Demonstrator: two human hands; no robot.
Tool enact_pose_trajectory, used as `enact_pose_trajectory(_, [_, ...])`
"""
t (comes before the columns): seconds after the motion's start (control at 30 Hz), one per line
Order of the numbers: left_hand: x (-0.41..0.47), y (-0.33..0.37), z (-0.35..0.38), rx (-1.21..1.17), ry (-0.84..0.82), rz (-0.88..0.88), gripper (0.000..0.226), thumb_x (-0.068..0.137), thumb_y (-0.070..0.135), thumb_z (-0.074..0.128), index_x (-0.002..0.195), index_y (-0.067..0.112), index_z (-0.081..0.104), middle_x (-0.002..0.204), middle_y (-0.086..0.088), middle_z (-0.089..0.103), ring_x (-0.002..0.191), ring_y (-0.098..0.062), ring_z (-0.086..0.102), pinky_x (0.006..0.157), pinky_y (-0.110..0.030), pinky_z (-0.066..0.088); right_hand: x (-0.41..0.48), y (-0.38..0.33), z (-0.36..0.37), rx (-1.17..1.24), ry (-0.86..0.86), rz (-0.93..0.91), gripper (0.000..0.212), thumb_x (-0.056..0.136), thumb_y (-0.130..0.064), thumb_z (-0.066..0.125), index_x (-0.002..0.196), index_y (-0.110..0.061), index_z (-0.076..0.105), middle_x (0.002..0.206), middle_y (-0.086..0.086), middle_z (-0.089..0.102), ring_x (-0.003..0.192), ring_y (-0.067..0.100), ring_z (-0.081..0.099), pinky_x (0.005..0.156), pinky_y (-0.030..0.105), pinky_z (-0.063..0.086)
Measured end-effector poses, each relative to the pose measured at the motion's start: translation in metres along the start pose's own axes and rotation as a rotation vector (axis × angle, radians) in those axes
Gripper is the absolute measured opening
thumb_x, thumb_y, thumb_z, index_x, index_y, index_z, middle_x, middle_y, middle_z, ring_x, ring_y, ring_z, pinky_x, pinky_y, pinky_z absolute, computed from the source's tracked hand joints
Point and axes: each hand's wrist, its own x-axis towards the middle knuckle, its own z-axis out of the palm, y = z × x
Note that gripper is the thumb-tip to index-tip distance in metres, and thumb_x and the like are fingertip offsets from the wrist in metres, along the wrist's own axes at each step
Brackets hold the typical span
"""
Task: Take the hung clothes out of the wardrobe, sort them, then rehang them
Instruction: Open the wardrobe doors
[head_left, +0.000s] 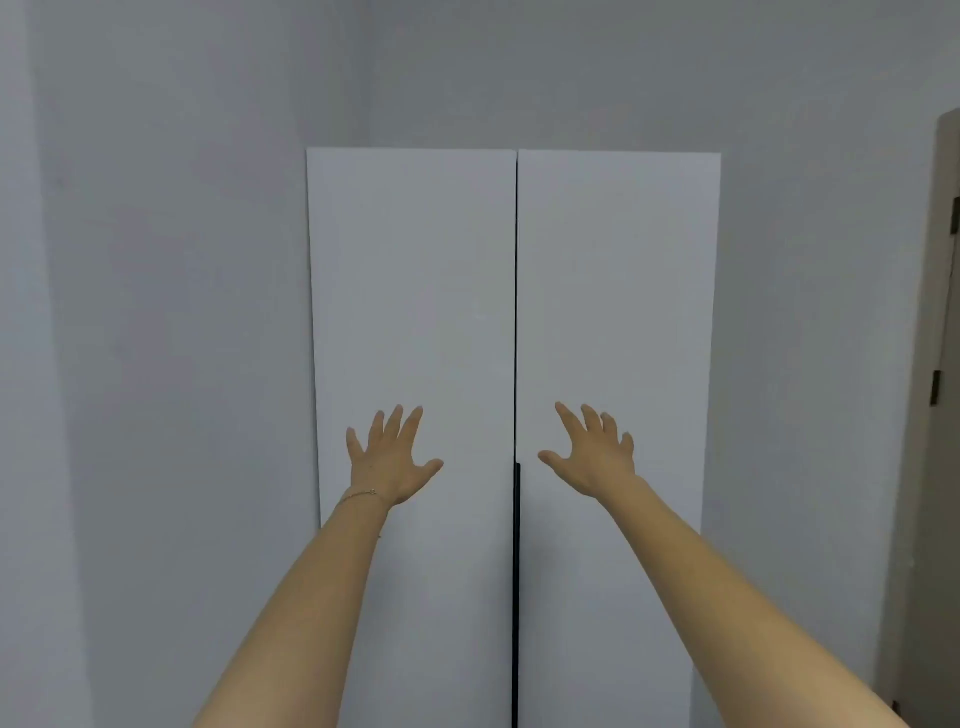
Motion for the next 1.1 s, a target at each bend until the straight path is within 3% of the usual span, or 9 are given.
enact_pose_trajectory(0.57, [0.012,-0.025,0.036,0.009,-0.03,0.011,0.08,0.097,0.062,0.039,0.157,0.033,-0.005,0.166,0.003,-0.007,0.152,-0.021,-0.01,0.118,-0.057,-0.008,0.01,-0.008,0.038,-0.03,-0.034,0.04,0.077,0.097,-0.06,0.039,0.156,-0.035,-0.003,0.164,0.006,-0.002,0.15,0.032,0.001,0.118,0.055,0.01])
enact_pose_trajectory(1.1, [0.022,-0.047,0.141,-0.108,-0.086,-0.053,0.082,0.097,0.062,0.039,0.157,0.032,-0.008,0.166,0.003,-0.01,0.152,-0.02,-0.013,0.119,-0.055,-0.01,0.031,0.014,0.139,0.005,-0.192,0.094,0.079,0.097,-0.058,0.041,0.156,-0.033,-0.005,0.164,0.008,-0.002,0.15,0.032,0.002,0.117,0.056,0.011])
